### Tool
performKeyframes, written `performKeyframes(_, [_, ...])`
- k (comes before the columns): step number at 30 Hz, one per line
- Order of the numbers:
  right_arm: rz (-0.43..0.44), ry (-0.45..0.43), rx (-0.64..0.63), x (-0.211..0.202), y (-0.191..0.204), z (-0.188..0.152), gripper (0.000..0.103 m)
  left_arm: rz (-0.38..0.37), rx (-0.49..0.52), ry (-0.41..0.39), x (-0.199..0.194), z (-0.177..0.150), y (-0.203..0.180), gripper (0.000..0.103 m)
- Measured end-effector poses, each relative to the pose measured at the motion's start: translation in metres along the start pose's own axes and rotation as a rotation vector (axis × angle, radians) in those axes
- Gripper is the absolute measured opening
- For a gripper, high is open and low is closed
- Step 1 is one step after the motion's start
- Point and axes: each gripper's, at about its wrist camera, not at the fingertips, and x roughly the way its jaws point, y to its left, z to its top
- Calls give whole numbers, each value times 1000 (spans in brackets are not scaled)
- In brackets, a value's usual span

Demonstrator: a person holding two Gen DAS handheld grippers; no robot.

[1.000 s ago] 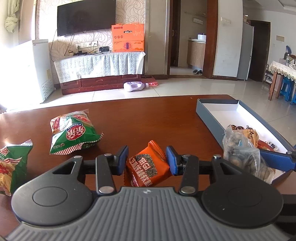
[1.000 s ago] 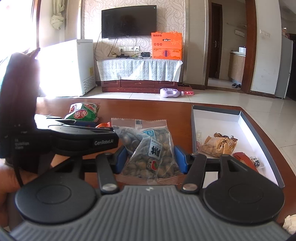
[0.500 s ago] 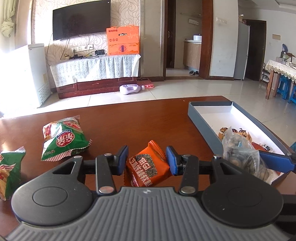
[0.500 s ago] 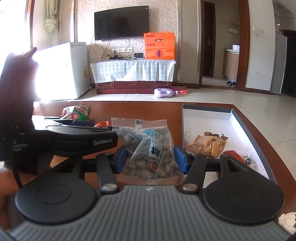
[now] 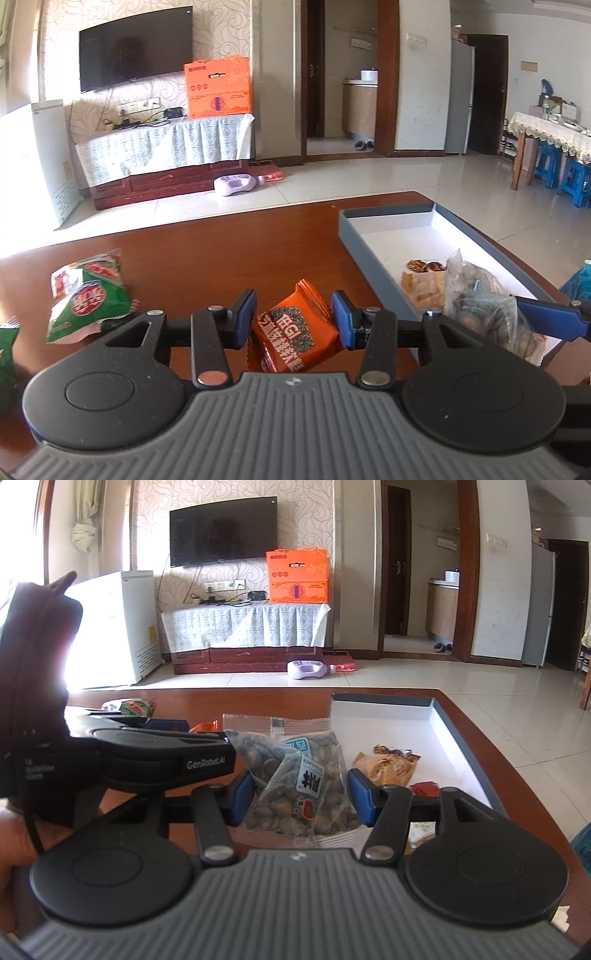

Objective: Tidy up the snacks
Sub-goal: 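Carry the biscuit packet and nut bag over the white box with both tools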

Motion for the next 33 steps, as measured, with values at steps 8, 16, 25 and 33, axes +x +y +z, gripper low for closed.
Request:
performKeyframes(8, [-57, -3, 29, 3, -21, 2, 58, -56, 27, -12, 18, 10, -26, 51])
performKeyframes(16, [-120, 2, 65, 6, -47, -1, 58, -105, 102, -41, 38, 18, -66, 51])
performKeyframes(25, [-188, 30, 105, 15, -70, -6, 58, -146, 91, -23, 73, 26, -104, 51])
performKeyframes(33, [-201, 78, 102, 27, -75, -10, 58, -153, 78, -17, 106, 40, -116, 51])
